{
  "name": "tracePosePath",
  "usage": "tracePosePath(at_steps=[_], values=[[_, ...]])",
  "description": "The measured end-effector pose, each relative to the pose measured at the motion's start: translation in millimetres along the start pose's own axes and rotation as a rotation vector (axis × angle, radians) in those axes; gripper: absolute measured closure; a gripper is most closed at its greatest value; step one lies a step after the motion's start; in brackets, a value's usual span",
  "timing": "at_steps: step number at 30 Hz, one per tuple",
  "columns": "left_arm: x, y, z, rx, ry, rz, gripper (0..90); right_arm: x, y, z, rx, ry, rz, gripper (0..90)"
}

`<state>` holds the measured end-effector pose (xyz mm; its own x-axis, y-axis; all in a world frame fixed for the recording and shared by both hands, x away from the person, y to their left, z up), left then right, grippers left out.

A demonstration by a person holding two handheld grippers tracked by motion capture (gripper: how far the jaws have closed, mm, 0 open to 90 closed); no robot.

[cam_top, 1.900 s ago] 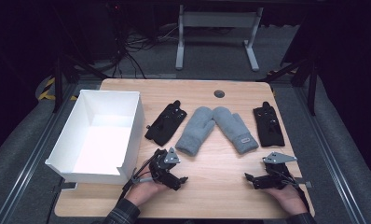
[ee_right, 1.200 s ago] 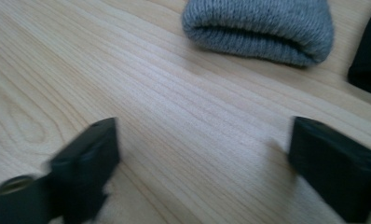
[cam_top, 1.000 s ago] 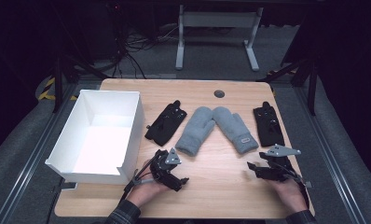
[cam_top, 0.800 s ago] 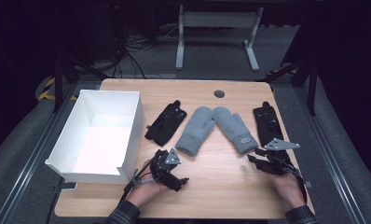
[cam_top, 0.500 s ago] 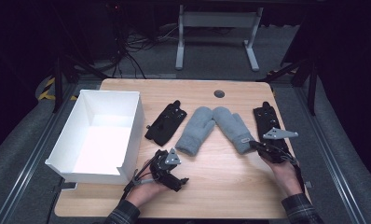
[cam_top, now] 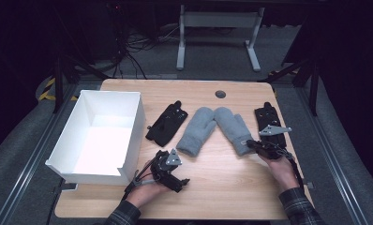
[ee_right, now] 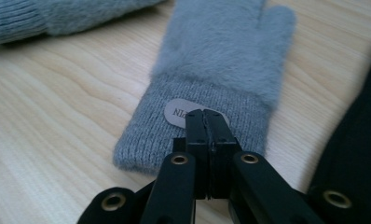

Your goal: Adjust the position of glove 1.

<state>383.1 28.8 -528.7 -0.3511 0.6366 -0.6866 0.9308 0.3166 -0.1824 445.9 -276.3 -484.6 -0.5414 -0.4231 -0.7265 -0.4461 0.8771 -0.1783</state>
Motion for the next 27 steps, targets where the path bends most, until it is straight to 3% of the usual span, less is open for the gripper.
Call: tracePosePath(at_steps=[14, 27], values=[[0.5, -0.4, -0.2, -0.002, -0.002, -0.004, 0.2, -9.9, 57.3, -4.3, -0.146, 0.004, -0.111, 90.0], [0.6, -0.4, -0.3, -0.001, -0.002, -0.005, 0.2, -15.8, 97.9, -8.8, -0.262, -0.009, -0.187, 90.0]])
Point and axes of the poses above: each handheld gripper's, and its own axes: z roughly forward along the jaws, x roughly out of its underside, y roughly to its left, the point moved 7 cm from there along z, roughly forward along the jaws, and after that the axes turned 13 degrees about x, right-handed, at the moved point
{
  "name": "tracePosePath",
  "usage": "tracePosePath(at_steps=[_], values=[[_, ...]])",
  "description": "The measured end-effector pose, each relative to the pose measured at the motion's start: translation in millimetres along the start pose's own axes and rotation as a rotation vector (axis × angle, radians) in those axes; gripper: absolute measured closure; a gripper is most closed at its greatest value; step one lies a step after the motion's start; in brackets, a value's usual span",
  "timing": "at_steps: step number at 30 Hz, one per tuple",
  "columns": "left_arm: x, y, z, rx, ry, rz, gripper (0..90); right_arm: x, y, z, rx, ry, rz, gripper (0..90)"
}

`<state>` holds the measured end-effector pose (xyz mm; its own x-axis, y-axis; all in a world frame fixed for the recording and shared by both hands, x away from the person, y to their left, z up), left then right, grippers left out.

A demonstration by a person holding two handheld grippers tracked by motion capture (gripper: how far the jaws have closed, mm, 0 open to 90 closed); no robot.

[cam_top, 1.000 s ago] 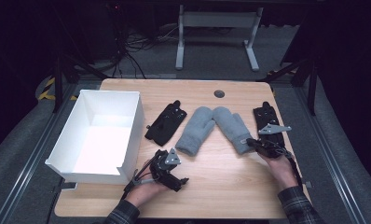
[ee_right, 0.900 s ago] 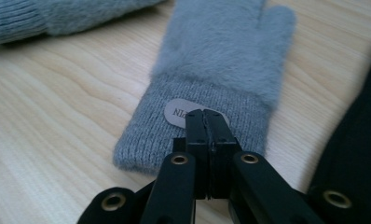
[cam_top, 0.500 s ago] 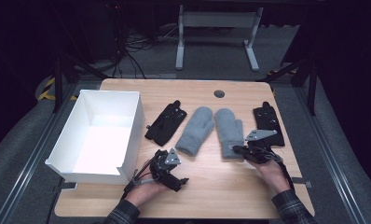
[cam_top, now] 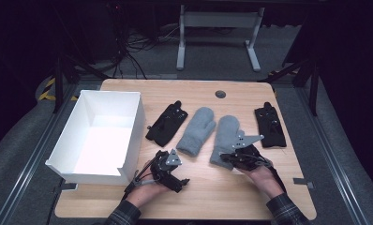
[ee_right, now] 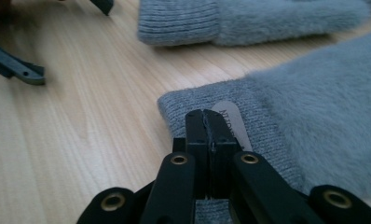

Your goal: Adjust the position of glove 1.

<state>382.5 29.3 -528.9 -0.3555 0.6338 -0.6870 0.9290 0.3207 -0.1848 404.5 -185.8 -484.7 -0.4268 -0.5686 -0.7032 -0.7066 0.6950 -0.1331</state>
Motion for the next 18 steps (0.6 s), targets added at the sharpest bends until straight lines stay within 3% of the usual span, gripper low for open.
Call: tracePosePath(at_steps=[4, 12, 18], values=[[0.0, 0.0, 0.0, 0.001, 0.000, 0.000, 0.2, -7.0, -9.4, -7.1, 0.020, -0.041, 0.014, 90.0], [0.1, 0.1, 0.0, 0.000, -0.001, 0.000, 0.2, -4.5, -61.5, -1.6, 0.123, -0.045, 0.084, 90.0], [0.1, 0.1, -0.1, 0.000, -0.001, 0.000, 0.2, 2.5, -70.2, 12.6, 0.119, -0.017, 0.077, 90.0]])
Point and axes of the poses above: each handheld gripper's, and its own axes: z roughly forward along the jaws, x roughly out of its underside, y roughly to its left, the point moved 7 cm from there along z, roughly forward along the jaws, and after that the axes turned 13 degrees about x, right-handed, at the moved point
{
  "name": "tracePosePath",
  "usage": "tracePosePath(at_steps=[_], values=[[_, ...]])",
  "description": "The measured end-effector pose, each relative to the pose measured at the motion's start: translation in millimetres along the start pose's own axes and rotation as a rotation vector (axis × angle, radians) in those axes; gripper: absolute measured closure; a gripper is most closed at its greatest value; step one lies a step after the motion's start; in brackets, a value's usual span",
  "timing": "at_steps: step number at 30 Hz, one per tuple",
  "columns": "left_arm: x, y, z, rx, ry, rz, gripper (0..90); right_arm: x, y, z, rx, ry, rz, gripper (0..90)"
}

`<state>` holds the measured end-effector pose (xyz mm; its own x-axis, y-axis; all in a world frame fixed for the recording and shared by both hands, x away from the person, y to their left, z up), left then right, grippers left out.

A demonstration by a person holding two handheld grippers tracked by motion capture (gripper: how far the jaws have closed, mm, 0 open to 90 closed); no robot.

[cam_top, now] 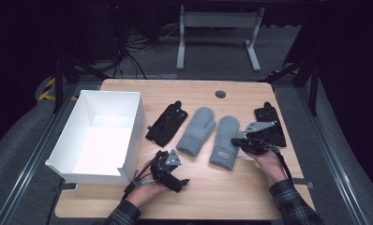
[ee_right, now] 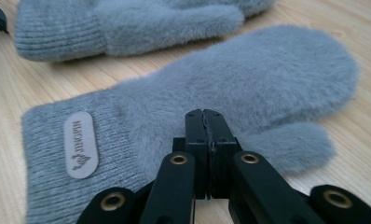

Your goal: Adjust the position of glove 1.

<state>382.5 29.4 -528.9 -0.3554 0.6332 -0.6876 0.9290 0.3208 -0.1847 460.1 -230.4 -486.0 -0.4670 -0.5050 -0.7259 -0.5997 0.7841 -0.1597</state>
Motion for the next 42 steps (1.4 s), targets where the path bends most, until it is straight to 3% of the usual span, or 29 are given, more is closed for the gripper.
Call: tracePosePath(at_steps=[8, 16, 23, 36, 42], values=[[-0.1, 0.1, 0.0, -0.001, 0.001, -0.001, 0.2, 7.8, 3.6, 12.9, 0.008, 0.051, -0.008, 90.0], [-0.1, 0.1, 0.0, -0.001, 0.002, -0.001, 0.2, 11.5, 8.8, 7.5, 0.001, 0.071, -0.005, 90.0], [-0.1, 0.1, -0.1, -0.001, 0.002, -0.001, 0.2, 16.8, 21.9, -2.5, -0.018, 0.086, 0.001, 90.0], [-0.1, 0.1, -0.1, -0.001, 0.002, -0.001, 0.2, 26.6, 69.2, -26.5, -0.080, 0.098, -0.032, 90.0], [0.0, 0.2, -0.1, -0.001, 0.002, -0.001, 0.2, 25.6, 93.2, -31.8, -0.106, 0.087, -0.077, 90.0]])
Point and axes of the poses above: each handheld gripper's, and its own axes: z roughly forward along the jaws, x roughly out of its underside, y roughly to its left, the point moved 7 cm from there along z, roughly forward along the jaws, and after that the axes turned 13 degrees about x, right-handed, at the moved point
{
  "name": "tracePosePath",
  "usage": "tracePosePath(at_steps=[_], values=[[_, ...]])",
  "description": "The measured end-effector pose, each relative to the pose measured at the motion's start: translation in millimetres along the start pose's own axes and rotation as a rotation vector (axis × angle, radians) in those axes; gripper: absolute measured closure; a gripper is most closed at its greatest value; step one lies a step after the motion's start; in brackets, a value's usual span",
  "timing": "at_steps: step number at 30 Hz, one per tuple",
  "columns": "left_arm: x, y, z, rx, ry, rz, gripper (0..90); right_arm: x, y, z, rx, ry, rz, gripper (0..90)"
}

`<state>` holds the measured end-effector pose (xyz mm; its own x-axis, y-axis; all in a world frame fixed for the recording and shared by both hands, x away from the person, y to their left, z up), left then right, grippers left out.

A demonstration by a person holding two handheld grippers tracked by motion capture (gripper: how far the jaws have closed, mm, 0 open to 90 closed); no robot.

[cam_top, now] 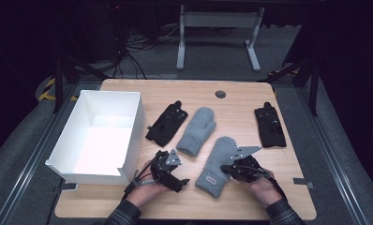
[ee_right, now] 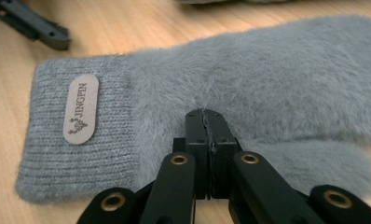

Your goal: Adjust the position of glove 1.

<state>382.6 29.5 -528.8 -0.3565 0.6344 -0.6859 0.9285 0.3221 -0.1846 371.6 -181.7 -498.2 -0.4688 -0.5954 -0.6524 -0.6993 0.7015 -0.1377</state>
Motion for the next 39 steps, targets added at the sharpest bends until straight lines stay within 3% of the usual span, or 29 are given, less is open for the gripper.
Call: tracePosePath(at_steps=[6, 11, 16, 17, 25, 32, 39], values=[[0.0, 0.0, 0.0, 0.000, 0.000, 0.000, 0.2, -2.2, 9.8, -3.7, -0.019, -0.016, -0.019, 90.0], [0.0, 0.0, 0.0, 0.000, 0.000, 0.000, 0.2, -3.7, -7.1, -16.5, 0.006, -0.071, 0.026, 84.6], [0.0, 0.0, 0.0, 0.000, 0.000, 0.000, 0.2, 4.7, -26.7, -25.9, 0.057, -0.090, 0.069, 74.3], [0.0, 0.0, 0.0, 0.000, 0.000, 0.000, 0.2, 10.7, -35.1, -28.5, 0.079, -0.095, 0.089, 65.9], [0.0, 0.0, -0.1, -0.001, 0.000, 0.000, 0.4, 42.6, -64.8, -35.1, 0.164, -0.087, 0.159, 38.4], [-0.6, 0.0, -0.2, -0.004, 0.009, -0.001, 0.5, 64.6, -73.9, -35.2, 0.156, -0.089, 0.187, 24.3], [-1.8, 1.2, -1.5, -0.017, 0.045, -0.028, 0.2, 75.7, -77.9, -31.4, 0.180, -0.079, 0.165, 18.4]])
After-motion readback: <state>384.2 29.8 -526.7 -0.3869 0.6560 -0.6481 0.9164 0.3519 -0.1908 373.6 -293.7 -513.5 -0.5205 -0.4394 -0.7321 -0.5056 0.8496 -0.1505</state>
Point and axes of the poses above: each handheld gripper's, and its own axes: z roughly forward along the jaws, x roughly out of its underside, y roughly to its left, the point moved 7 cm from there along z, roughly forward along the jaws, and after that the axes turned 13 degrees about x, right-handed, at the moved point
